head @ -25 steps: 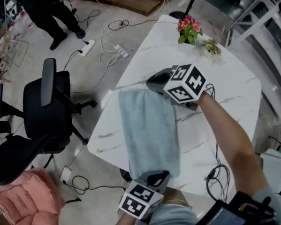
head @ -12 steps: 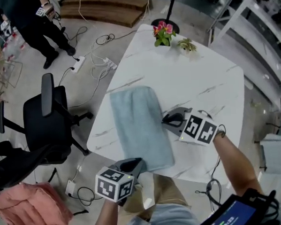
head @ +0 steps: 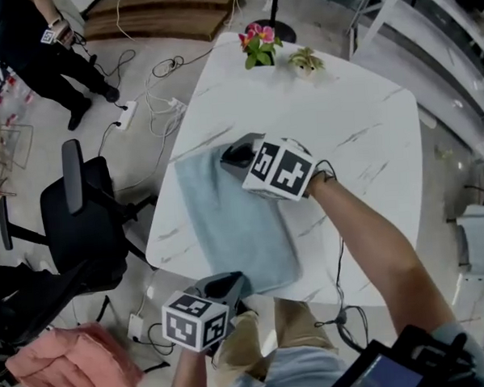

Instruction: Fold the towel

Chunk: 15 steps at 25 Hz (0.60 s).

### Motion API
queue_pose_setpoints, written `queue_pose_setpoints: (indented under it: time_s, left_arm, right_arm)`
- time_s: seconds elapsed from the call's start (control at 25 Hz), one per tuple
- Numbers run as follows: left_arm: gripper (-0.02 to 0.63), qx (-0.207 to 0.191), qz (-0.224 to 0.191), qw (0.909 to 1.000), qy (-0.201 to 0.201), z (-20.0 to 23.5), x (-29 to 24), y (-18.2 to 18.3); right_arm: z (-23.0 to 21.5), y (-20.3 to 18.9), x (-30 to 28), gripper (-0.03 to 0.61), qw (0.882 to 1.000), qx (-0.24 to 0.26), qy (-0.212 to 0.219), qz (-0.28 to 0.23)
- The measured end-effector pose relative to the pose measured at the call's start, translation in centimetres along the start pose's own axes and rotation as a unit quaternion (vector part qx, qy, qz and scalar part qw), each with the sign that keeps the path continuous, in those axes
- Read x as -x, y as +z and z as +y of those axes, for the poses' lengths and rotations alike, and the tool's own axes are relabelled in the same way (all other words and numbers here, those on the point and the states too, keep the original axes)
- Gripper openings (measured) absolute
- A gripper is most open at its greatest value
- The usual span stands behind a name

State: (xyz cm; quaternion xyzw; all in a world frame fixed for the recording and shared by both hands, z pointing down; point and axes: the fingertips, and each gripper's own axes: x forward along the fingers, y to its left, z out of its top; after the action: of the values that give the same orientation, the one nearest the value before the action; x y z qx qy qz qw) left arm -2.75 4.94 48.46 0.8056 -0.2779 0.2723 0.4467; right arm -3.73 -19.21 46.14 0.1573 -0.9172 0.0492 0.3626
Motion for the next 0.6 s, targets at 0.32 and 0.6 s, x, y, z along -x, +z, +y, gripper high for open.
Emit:
queue_pose_setpoints:
  time_s: [0.32, 0.6]
  left_arm:
    - [0.006, -0.029, 0.031, 0.9989, -0.02, 0.3, -0.4, 0.2]
    - [0.006, -0.1, 0.092, 0.9892, -0.054, 0.2, -1.7, 1.8]
  right_arm:
    - [-1.8, -4.6, 1.0, 0.018, 0.999, -0.03, -0.016, 0.042]
    - [-4.0, -9.1, 5.5, 0.017, 0.994, -0.073, -0.06, 0.062]
